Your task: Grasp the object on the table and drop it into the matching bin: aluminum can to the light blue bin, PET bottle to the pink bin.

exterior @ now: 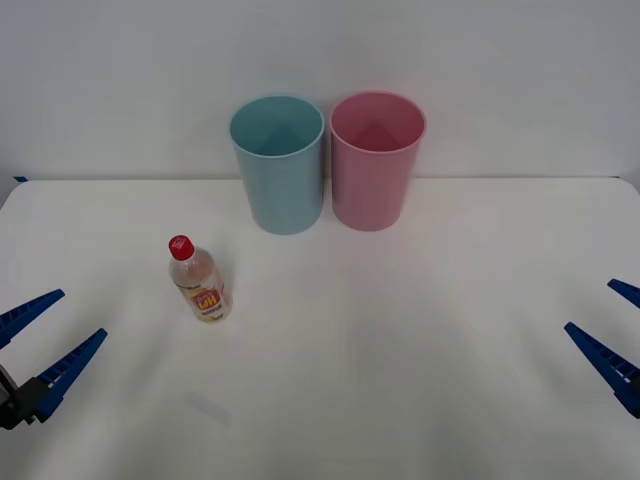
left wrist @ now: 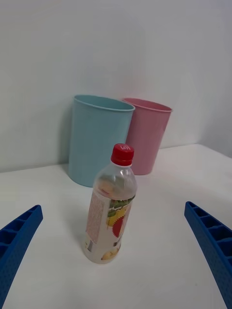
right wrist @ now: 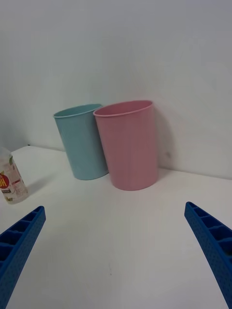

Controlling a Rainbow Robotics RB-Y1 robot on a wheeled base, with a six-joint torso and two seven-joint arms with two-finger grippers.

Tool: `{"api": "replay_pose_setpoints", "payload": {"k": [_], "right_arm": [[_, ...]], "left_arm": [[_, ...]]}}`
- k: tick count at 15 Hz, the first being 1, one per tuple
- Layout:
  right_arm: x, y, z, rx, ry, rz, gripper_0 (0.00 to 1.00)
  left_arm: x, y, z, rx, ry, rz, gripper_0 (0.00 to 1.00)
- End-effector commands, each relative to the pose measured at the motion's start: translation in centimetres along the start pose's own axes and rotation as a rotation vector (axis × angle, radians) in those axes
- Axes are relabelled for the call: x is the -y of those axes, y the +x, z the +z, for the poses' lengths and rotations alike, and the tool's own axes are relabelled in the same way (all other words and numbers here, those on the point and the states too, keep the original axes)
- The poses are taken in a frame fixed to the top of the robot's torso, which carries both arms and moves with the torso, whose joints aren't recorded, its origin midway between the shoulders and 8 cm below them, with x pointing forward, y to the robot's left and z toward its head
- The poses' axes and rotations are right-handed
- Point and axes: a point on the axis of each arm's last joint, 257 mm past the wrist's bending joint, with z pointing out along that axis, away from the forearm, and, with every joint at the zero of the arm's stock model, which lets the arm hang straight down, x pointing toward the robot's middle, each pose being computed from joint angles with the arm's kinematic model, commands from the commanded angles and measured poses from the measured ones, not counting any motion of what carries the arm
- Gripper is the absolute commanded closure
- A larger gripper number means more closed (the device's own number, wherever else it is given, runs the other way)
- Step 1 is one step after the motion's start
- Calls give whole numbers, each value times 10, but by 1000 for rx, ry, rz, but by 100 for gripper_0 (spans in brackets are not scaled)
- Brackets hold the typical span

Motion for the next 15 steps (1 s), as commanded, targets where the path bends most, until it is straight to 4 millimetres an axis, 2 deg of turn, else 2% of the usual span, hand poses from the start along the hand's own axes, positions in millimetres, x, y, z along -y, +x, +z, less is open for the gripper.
{"api": "replay_pose_setpoints", "payload": {"k": [1,8,12,15], "right_arm": [[0,0,0,0,0,0,0],[0,0,0,0,0,0,0],[0,0,0,0,0,0,0],[0,0,0,0,0,0,0]], "left_arm": [[-2,7,-1,-21,-12,8,0],[-12,36,8,-79,-76,49,0],[-16,66,20,-127,-146,65,0],[-18,81,27,-149,-186,44,0]]}}
